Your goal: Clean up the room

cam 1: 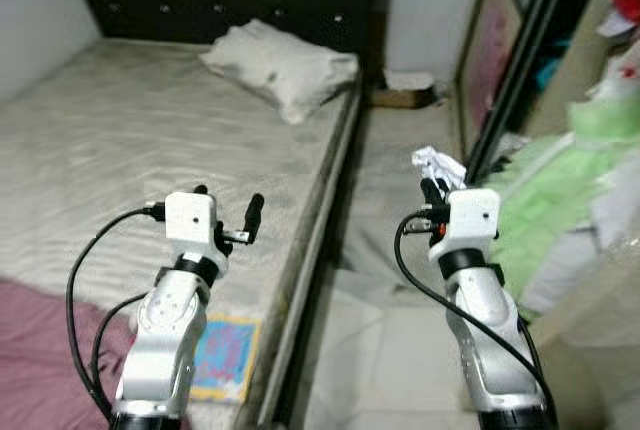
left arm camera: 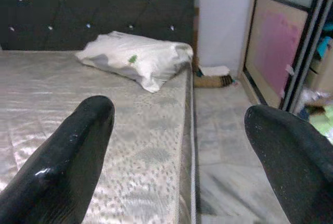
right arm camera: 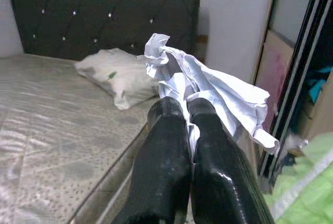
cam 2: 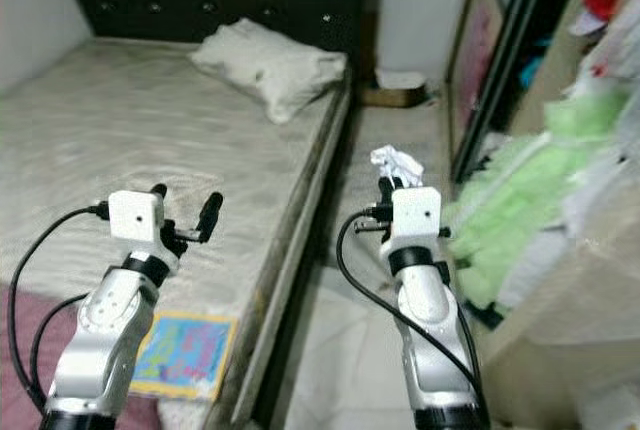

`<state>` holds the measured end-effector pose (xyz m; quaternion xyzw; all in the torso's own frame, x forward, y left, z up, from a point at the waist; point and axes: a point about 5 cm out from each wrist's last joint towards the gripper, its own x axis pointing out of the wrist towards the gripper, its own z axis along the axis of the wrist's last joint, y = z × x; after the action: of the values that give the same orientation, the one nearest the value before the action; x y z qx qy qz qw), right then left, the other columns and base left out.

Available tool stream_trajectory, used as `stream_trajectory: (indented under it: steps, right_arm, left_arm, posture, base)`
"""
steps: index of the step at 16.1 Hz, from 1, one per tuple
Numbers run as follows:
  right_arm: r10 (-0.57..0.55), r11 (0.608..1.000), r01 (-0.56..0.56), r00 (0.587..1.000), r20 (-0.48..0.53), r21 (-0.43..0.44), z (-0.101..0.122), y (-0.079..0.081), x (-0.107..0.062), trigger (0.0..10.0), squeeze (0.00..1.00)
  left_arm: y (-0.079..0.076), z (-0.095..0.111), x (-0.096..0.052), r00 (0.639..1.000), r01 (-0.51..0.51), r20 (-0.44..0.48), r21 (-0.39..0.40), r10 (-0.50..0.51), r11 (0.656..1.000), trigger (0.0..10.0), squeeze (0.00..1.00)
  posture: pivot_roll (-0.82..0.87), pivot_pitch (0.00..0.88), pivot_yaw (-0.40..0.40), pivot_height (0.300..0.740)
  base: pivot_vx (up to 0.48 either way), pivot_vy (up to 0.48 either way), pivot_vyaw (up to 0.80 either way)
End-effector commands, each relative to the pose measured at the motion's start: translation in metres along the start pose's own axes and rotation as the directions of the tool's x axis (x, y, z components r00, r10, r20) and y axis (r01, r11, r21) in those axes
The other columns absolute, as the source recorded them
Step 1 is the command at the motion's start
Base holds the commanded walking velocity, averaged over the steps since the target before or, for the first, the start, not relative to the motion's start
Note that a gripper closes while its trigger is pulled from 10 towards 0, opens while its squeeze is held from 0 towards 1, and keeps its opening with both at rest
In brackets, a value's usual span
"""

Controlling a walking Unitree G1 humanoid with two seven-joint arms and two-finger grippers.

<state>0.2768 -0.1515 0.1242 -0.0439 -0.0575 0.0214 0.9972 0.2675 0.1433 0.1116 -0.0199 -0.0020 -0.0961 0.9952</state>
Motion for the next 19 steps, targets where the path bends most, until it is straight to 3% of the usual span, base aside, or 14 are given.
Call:
stream_trajectory:
  steps: [1,3,10,13,14,15,17,18,19]
  right_arm:
    - [-0.002,1.000,0.002,1.000,0.010,0.007,0.002,0.000,0.001,10.0,0.00]
    - [-0.003,1.000,0.002,1.000,0.010,0.007,0.002,0.000,0.002,10.0,0.00]
    - [0.000,1.000,0.000,1.000,0.013,0.007,0.002,0.001,0.002,10.0,0.00]
    - [0.002,1.000,-0.002,1.000,0.013,0.007,0.001,0.001,0.002,10.0,0.00]
    - [0.004,1.000,-0.004,1.000,0.014,0.008,0.001,0.001,0.002,10.0,0.00]
    - [0.005,1.000,-0.005,1.000,0.015,0.009,0.001,0.001,0.002,10.0,0.00]
    - [0.007,1.000,-0.007,1.000,0.013,0.010,0.001,0.002,0.003,10.0,0.00]
    - [0.004,1.000,-0.004,1.000,0.013,0.008,0.001,0.002,0.003,10.0,0.00]
    - [0.005,1.000,-0.005,1.000,0.010,-0.004,0.001,0.002,0.004,10.0,0.00]
  left_arm:
    - [0.001,0.003,0.001,1.000,0.001,0.007,0.012,-0.001,1.000,10.0,0.00]
    - [0.001,0.004,0.000,1.000,0.025,0.016,0.032,-0.025,0.999,10.0,0.00]
    - [0.001,0.004,-0.001,0.999,0.033,0.020,0.031,-0.034,0.999,10.0,0.00]
    - [0.002,0.003,-0.001,1.000,0.018,0.022,0.017,-0.018,1.000,10.0,0.00]
    - [0.002,0.004,-0.001,1.000,0.017,0.024,-0.021,-0.016,1.000,10.0,0.00]
    - [0.003,0.003,-0.002,1.000,-0.014,-0.003,-0.006,0.014,1.000,10.0,0.00]
    - [0.000,0.004,-0.004,0.999,-0.042,-0.010,0.198,0.045,0.979,10.0,0.00]
    - [-0.008,0.006,-0.004,0.996,0.080,0.040,0.127,-0.086,0.989,10.0,0.00]
    - [-0.006,0.005,-0.004,0.998,0.056,0.026,0.130,-0.060,0.990,10.0,0.00]
  posture:
    - [-0.01,0.000,0.047,0.740]
    - [-0.01,0.000,0.047,0.740]
    - [-0.01,0.000,0.048,0.740]
    - [0.00,0.000,0.047,0.740]
    - [0.00,0.000,0.047,0.740]
    - [0.00,0.000,0.047,0.740]
    - [0.00,0.000,0.045,0.740]
    - [0.00,0.000,0.045,0.740]
    - [0.00,0.000,0.045,0.740]
  base:
    - [0.000,0.000,0.00]
    - [0.000,0.000,0.00]
    - [0.000,-0.463,0.00]
    - [0.000,0.000,0.00]
    - [0.000,0.000,0.00]
    - [0.000,0.000,0.00]
    - [0.000,0.000,0.00]
    - [0.000,0.000,0.00]
    - [0.000,0.000,0.00]
